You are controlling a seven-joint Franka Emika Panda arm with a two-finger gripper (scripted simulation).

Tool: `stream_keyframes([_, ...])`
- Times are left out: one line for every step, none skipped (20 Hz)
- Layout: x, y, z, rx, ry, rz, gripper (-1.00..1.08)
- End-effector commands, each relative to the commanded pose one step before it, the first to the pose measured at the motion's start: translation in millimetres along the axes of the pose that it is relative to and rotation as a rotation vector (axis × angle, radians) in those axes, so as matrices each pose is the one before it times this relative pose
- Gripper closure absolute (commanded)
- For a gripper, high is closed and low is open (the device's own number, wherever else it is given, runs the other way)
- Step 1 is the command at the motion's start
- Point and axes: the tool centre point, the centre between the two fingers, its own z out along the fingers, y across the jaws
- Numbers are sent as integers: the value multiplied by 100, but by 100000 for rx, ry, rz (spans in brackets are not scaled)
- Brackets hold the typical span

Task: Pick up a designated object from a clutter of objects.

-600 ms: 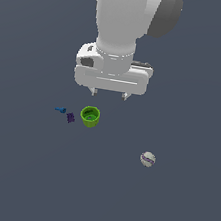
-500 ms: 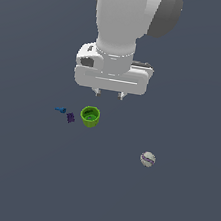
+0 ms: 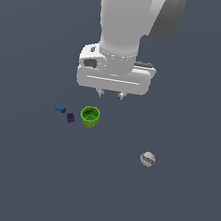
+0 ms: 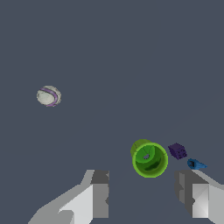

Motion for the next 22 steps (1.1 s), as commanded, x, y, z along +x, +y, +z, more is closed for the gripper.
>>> stream_keyframes([-16,160,217,61,-255,-154,-20])
stream_keyframes([-7,115,191,74,-215,-184,-20])
stream_keyframes([-12,148,239,91,-265,-234,-20])
stream_keyframes([-17,183,290,121,-322,-260,-20])
stream_keyframes([-23,222,349,157,-387,-288,-20])
stream_keyframes([-30,258,401,183,-442,-331,-20])
stream_keyframes([-37,290,454,207,-499,-386,-20])
stream_keyframes([-46,326,510,239,-558,-430,-20])
stream_keyframes([-59,363,563,271,-612,-469,-20])
stream_keyframes([-71,398,618,305,-668,-514,-20])
stream_keyframes([-87,435,672,341,-720,-554,-20])
stream_keyframes([-105,471,725,379,-771,-595,-20])
stream_keyframes([-126,506,779,419,-821,-634,-20])
stream_keyframes([-150,542,830,460,-866,-671,-20])
stream_keyframes([-175,576,884,505,-913,-710,-20])
stream_keyframes([-205,611,935,551,-955,-745,-20])
stream_keyframes([-237,644,987,599,-994,-779,-20])
stream_keyframes([-273,675,1037,649,-1030,-812,-20])
stream_keyframes([-300,679,1046,675,-1024,-812,-20])
stream_keyframes([-308,642,994,660,-960,-767,-20])
stream_keyframes([-311,602,937,638,-892,-717,-20])
stream_keyframes([-310,562,881,614,-828,-670,-20])
